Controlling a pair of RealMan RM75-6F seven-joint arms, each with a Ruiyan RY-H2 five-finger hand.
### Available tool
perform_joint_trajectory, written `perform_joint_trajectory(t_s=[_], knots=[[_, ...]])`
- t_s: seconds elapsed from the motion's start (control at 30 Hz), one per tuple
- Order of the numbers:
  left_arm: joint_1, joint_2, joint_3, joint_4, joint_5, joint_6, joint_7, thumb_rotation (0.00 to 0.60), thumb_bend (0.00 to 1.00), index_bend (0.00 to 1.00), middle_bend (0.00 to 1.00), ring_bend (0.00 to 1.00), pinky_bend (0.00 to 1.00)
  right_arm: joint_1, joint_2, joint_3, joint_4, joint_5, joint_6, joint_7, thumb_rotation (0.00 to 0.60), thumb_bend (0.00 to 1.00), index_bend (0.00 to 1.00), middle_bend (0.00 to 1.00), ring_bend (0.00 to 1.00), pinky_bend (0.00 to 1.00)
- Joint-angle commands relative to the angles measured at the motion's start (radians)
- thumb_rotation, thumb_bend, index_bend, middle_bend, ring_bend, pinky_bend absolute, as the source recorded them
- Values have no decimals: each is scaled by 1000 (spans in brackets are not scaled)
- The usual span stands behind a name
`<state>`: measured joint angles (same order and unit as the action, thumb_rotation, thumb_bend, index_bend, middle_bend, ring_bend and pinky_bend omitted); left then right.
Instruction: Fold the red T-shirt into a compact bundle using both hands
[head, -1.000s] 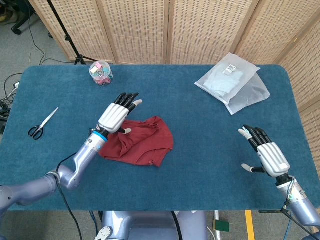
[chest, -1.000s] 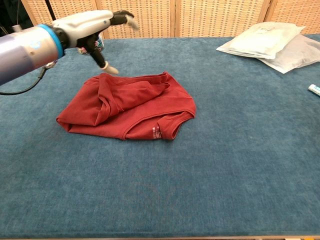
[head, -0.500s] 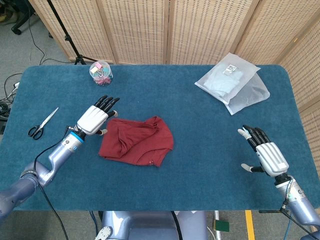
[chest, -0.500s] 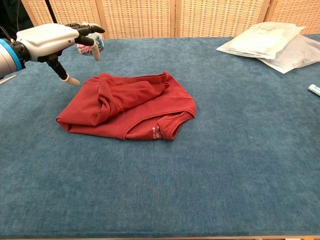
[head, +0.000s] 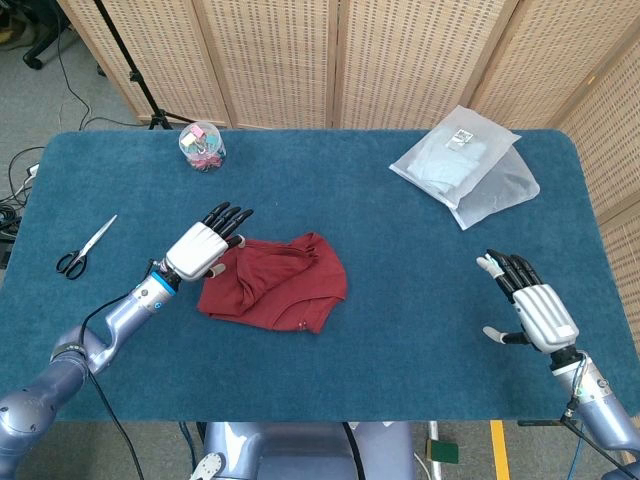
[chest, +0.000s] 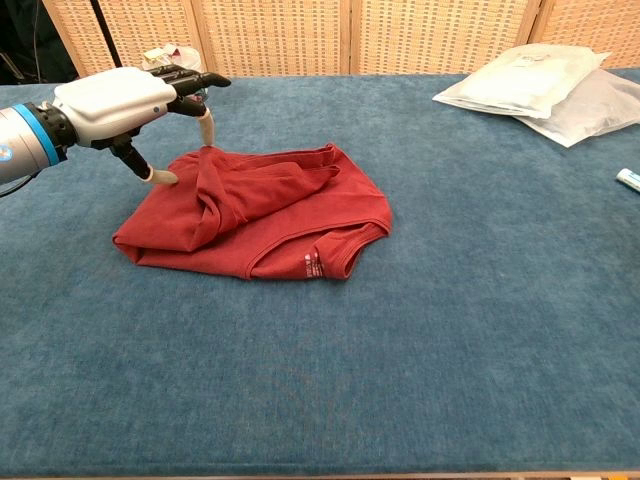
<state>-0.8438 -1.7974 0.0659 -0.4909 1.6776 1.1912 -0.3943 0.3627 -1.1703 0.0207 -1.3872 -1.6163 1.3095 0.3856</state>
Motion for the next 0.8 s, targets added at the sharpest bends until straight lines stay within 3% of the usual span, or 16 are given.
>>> perform_joint_trajectory(t_s=[0.03,0.43,0.8], knots=[[-4,-13,3,16,6,8,3,600,232,437,0,0,0,0,0,0,0,1,-1,1,600,0,0,0,0,10],[-15,-55,7,62,13,8,15,600,305,475,0,0,0,1,3,0,-1,1,-3,3,600,0,0,0,0,10],[-13,-81,9,93,15,26,10,600,431,667,0,0,0,1,4,0,0,0,-2,8,600,0,0,0,0,10]])
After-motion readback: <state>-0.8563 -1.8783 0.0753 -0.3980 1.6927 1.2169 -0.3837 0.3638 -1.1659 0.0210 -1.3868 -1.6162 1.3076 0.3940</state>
